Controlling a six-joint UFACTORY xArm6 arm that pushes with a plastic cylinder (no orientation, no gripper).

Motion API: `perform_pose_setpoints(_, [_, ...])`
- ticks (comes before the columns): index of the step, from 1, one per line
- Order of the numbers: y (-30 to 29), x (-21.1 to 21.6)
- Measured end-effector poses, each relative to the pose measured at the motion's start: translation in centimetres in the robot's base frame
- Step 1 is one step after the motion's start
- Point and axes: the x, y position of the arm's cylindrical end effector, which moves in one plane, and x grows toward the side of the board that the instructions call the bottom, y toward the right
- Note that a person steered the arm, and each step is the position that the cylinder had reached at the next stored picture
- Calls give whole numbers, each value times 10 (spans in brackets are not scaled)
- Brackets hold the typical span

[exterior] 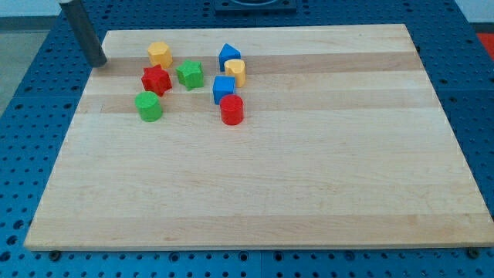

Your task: Slide the yellow hexagon towards the blue triangle

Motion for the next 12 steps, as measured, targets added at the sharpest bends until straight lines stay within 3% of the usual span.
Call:
perform_pose_setpoints(3, [85,-1])
perform_pose_setpoints(5, [78,-30])
perform_pose_setpoints(8, [123,-30])
perform_pose_setpoints(10, [99,-51])
perform_pose_setpoints(12, [143,-51])
